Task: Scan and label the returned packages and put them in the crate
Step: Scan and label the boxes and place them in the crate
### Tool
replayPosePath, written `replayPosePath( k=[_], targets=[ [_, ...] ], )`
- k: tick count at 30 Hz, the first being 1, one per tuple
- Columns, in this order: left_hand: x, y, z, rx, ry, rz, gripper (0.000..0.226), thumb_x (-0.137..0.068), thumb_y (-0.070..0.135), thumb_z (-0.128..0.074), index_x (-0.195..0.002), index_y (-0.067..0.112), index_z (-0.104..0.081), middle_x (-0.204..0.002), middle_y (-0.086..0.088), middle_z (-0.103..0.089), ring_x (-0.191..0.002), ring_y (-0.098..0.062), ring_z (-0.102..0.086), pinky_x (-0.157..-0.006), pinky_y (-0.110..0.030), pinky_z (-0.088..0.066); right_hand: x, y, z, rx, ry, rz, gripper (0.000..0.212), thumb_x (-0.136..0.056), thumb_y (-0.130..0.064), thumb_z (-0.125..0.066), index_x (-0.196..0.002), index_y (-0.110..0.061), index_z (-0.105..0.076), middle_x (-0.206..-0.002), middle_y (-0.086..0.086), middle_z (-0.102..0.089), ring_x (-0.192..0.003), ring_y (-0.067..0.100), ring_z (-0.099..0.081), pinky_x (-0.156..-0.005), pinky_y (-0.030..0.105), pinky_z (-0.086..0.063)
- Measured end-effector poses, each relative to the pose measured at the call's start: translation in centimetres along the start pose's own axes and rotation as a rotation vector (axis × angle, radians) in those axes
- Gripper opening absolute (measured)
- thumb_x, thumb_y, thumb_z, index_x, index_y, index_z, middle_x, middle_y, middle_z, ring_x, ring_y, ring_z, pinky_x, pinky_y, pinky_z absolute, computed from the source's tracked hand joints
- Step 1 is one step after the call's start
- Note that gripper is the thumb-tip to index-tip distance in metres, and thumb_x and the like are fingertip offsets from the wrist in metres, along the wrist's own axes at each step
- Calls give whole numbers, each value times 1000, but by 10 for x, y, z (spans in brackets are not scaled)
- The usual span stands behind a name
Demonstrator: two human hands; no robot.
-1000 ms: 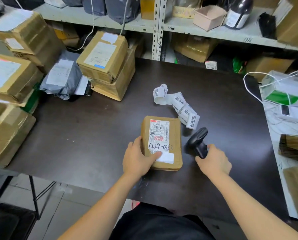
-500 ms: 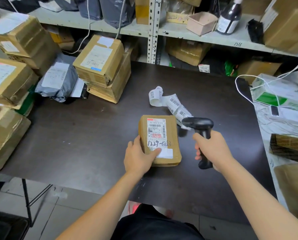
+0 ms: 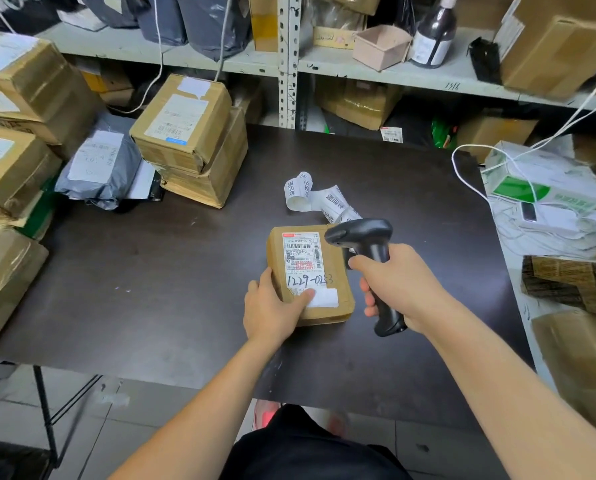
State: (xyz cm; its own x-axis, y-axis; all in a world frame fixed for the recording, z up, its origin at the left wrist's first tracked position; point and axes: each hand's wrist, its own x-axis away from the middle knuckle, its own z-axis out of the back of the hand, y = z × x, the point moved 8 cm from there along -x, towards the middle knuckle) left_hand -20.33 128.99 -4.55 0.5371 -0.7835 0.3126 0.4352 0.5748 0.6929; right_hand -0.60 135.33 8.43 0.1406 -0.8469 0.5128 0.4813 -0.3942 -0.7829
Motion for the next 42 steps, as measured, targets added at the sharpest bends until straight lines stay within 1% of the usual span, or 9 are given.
replayPosePath(
  k=[8,12,14,18,21,25,36,38,42],
  targets=[
    [0,-1,0,5,-3,-8,92,-70,67,-75,-146,28,-40,-122,1,-55,-121,-18,-51,-92,-43,-52,-4,9,9,63,55,30,17,-88,-25,-62,-82,-9,-61,-61,5,-56,-43,16,-52,-48,27,-51],
    [0,-1,-1,-1,0,-18,92,-70,68,-74,-145,28,-40,-122,2,-55,-120,-18,-51,-90,-40,-52,-14,31,25,103,179,8,21,-85,-34,-56,-80,-14,-56,-62,1,-57,-46,18,-52,-57,35,-52],
    [0,-1,-1,-5,0,-17,92,-70,68,-74,-146,29,-39,-122,3,-55,-119,-18,-52,-88,-39,-52,-19,44,33,117,251,-2,22,-85,-38,-52,-81,-16,-52,-69,1,-58,-54,21,-54,-61,39,-52],
    [-1,-2,-1,5,-5,-15,90,-68,68,-74,-143,31,-41,-119,5,-55,-118,-16,-52,-87,-39,-52,-36,72,44,248,328,42,16,-93,-32,-52,-94,-18,-45,-83,3,-58,-67,22,-55,-54,32,-37],
    [-1,-2,-1,4,-6,-12,91,-68,68,-75,-144,32,-40,-119,6,-53,-118,-16,-52,-86,-38,-51,-50,94,50,329,339,69,24,-95,-20,-60,-105,-14,-38,-96,7,-59,-82,28,-56,-64,36,-40],
    [-1,-3,-1,8,-4,-5,93,-68,69,-74,-145,32,-39,-122,6,-54,-121,-16,-50,-90,-40,-52,-62,120,56,432,403,-10,31,-92,-20,-68,-102,-12,-39,-101,11,-58,-100,37,-54,-79,45,-47],
    [-2,-2,0,9,4,-4,95,-66,72,-75,-144,33,-39,-117,8,-51,-118,-16,-54,-89,-37,-51,-81,143,51,520,416,-84,36,-90,-28,-72,-102,-20,-39,-113,9,-62,-112,33,-46,-91,47,-43],
    [-2,-2,-1,15,0,-4,95,-65,72,-75,-144,33,-39,-114,11,-49,-117,-16,-54,-89,-37,-51,-82,144,52,548,393,-98,42,-87,-34,-74,-111,-18,-44,-120,7,-61,-116,32,-46,-93,45,-42],
    [-2,-3,-1,46,-13,3,95,-64,72,-76,-144,36,-40,-114,10,-51,-115,-14,-53,-88,-35,-50,-78,132,58,535,436,-91,77,-80,-44,-71,-144,-15,-40,-141,5,-46,-133,30,-37,-104,46,-36]
  ],
)
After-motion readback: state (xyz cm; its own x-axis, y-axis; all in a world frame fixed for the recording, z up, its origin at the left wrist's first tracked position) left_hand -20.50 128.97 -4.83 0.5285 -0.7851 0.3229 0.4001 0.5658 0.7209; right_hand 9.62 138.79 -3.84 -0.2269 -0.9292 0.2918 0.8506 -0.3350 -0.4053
